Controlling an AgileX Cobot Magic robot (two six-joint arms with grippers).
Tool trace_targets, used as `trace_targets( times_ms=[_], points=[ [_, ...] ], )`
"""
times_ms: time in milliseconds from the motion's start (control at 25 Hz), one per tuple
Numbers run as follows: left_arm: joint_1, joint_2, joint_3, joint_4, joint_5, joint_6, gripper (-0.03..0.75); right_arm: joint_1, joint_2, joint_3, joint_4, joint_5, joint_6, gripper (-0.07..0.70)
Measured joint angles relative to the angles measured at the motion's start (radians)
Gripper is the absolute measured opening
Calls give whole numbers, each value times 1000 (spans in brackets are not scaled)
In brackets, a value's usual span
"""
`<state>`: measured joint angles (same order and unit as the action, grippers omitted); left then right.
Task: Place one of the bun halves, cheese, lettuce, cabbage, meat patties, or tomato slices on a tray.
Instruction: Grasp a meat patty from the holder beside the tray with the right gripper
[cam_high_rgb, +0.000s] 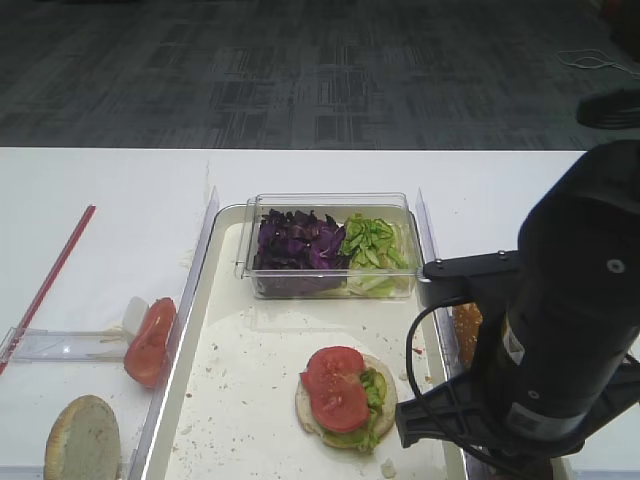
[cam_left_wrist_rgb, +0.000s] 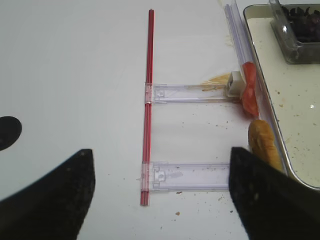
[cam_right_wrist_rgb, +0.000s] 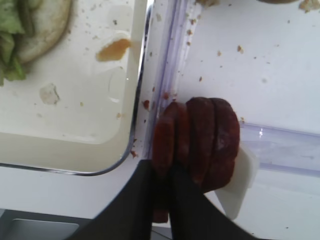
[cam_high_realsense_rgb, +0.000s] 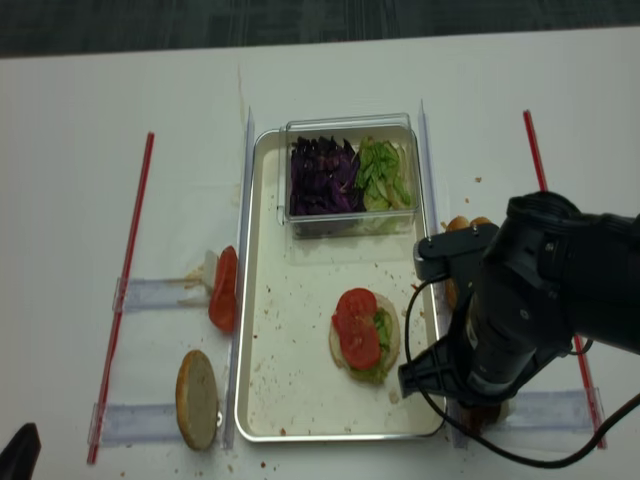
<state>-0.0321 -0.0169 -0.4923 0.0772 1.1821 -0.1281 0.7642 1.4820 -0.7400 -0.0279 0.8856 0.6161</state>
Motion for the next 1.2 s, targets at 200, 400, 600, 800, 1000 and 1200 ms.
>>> trace_targets(
  times_ms=[200,400,600,800,1000,1200],
  points=[
    [0,0,0,0,0,0,544,0,-13,0,2,0,0,118],
    [0,0,0,0,0,0,544,0,-44,0,2,8,0,118],
    [0,0,0,0,0,0,544,0,-46,0,2,8,0,117],
    [0,0,0,0,0,0,544,0,-46,0,12,8,-12,117],
    [0,0,0,0,0,0,544,0,-48,0,28,8,-22,117],
    [0,0,0,0,0,0,544,0,-71,0,28,12,-29,117]
  ],
)
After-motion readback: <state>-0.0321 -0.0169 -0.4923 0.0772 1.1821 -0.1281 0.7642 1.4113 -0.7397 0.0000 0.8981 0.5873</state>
